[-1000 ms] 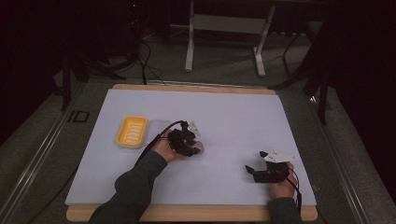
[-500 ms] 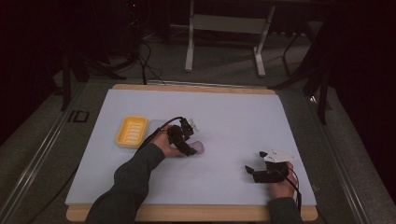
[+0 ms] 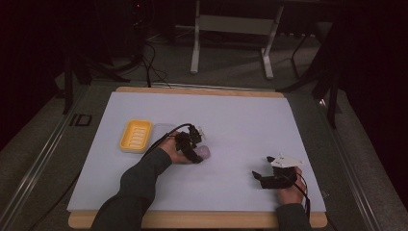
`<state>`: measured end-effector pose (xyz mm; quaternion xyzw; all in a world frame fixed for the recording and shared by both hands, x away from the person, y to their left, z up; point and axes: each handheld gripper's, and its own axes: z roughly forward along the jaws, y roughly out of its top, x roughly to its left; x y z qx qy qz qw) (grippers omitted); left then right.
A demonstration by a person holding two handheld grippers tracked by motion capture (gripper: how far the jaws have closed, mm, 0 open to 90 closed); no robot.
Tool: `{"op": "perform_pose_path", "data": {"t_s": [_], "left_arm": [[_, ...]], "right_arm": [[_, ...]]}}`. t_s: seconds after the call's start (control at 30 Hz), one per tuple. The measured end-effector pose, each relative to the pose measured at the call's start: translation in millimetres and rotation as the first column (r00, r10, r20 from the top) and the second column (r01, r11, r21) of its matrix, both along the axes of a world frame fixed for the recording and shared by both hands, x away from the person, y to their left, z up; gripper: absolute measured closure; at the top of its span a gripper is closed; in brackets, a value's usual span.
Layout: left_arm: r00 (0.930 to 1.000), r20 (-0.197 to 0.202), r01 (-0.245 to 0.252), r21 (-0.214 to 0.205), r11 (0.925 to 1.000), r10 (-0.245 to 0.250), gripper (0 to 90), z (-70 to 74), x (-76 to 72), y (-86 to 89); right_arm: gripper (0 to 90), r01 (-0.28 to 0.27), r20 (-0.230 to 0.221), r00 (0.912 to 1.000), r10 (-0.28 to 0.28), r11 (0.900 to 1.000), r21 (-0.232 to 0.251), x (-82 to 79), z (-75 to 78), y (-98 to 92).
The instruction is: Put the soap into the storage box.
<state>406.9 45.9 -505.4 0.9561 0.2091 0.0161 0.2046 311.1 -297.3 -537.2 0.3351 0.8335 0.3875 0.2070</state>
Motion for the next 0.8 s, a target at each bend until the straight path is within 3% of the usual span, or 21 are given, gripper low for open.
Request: {"op": "perform_pose_path", "data": {"t_s": [0.17,0.3,0.53,0.63,0.8], "left_arm": [[0.9997,0.023,-0.003,0.031,0.9995,0.003,44.5,0.0,-1.3,-3.8],[0.9993,0.019,-0.033,0.052,0.9981,0.032,48.5,1.2,-2.0,-5.5],[0.9984,-0.006,-0.055,0.076,0.9956,0.056,48.8,2.6,-0.9,-5.0],[0.9984,-0.015,-0.053,0.076,0.9957,0.054,48.4,2.7,0.4,-5.0],[0.9989,-0.029,-0.034,0.110,0.9934,0.037,44.7,3.5,3.3,-12.4]], "right_arm": [[14.5,0.001,0.001,1.0000,-0.001,1.0000,0.000,0.0,-0.1,0.1],[14.5,0.001,0.000,1.0000,-0.001,1.0000,0.000,0.0,0.0,0.0],[14.5,0.001,0.001,1.0000,-0.001,1.0000,-0.001,0.0,-0.1,0.1],[14.5,0.001,0.000,1.0000,-0.001,1.0000,-0.002,0.1,-0.1,0.3],[14.5,0.000,-0.003,1.0000,0.000,1.0000,-0.006,0.2,-0.1,0.5]]}}
